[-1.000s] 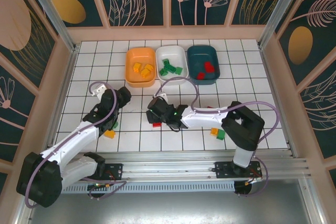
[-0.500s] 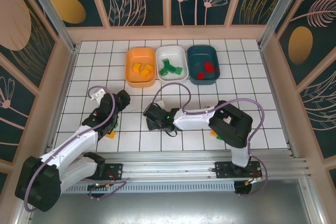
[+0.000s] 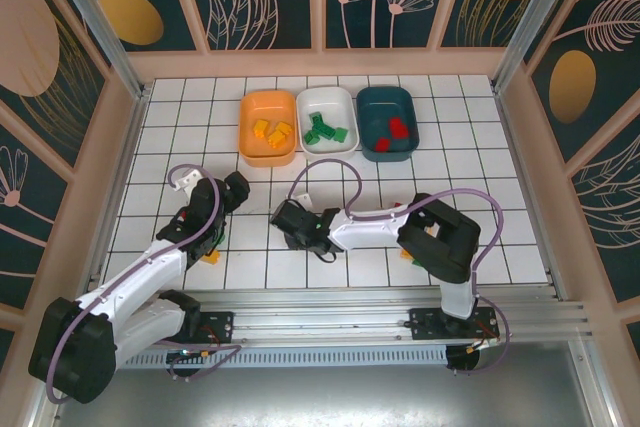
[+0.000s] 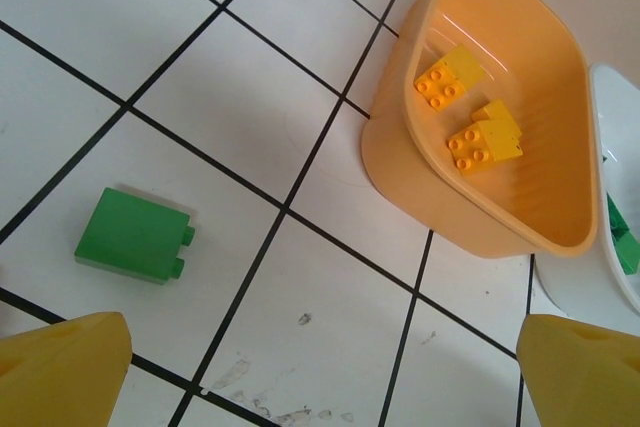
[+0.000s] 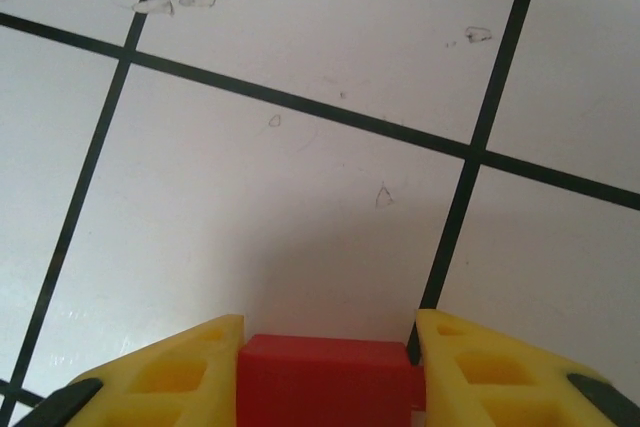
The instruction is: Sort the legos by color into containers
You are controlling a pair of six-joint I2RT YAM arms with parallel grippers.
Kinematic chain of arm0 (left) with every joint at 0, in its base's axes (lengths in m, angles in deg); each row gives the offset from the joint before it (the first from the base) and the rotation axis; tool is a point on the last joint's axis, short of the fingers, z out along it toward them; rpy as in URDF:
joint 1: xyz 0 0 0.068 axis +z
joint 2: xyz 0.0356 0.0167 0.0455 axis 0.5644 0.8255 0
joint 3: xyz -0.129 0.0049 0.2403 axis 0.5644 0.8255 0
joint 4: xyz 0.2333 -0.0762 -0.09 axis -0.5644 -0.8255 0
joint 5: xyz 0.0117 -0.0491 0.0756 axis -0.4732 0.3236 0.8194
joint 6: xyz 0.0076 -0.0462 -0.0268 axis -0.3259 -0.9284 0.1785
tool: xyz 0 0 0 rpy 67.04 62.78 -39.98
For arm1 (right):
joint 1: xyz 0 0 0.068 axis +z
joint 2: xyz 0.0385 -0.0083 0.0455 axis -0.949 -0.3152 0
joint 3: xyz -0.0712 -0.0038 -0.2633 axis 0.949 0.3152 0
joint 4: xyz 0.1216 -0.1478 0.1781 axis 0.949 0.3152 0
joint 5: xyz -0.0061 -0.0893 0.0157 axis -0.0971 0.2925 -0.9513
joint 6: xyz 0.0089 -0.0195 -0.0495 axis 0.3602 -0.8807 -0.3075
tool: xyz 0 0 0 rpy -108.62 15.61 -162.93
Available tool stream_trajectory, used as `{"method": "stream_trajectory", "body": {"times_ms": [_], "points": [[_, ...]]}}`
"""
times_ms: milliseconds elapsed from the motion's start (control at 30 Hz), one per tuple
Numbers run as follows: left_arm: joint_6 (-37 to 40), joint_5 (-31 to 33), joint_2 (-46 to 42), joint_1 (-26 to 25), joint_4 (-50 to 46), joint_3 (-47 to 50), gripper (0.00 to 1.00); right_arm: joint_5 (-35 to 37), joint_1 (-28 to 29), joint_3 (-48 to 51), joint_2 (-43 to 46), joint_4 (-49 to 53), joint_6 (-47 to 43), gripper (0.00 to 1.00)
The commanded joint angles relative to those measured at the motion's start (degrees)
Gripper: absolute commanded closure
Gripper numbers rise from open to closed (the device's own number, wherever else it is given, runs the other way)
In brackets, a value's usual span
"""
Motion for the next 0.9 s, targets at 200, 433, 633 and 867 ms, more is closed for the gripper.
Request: {"method": "stream_trajectory", "body": {"times_ms": [200, 433, 633, 867], "points": [[0.2, -6.5, 2.7, 0.2, 5.9, 0.2, 0.01, 9.4, -6.2, 0.0, 9.2, 0.5, -7.0, 0.67], [1.5, -30.5, 13.2, -1.2, 24.6, 0.7, 0.04, 6.7, -26.1, -1.0, 12.6, -3.6, -14.3, 0.67], [4.8, -32.2, 19.2, -10.0, 26.7, -5.1, 0.05, -1.6, -42.9, -9.1, 4.8, -4.6, -18.4, 0.67], [6.7, -31.2, 17.9, -10.1, 22.0, -6.8, 0.03, -5.0, -50.7, -29.6, -11.1, 3.9, -25.4, 0.62]]}}
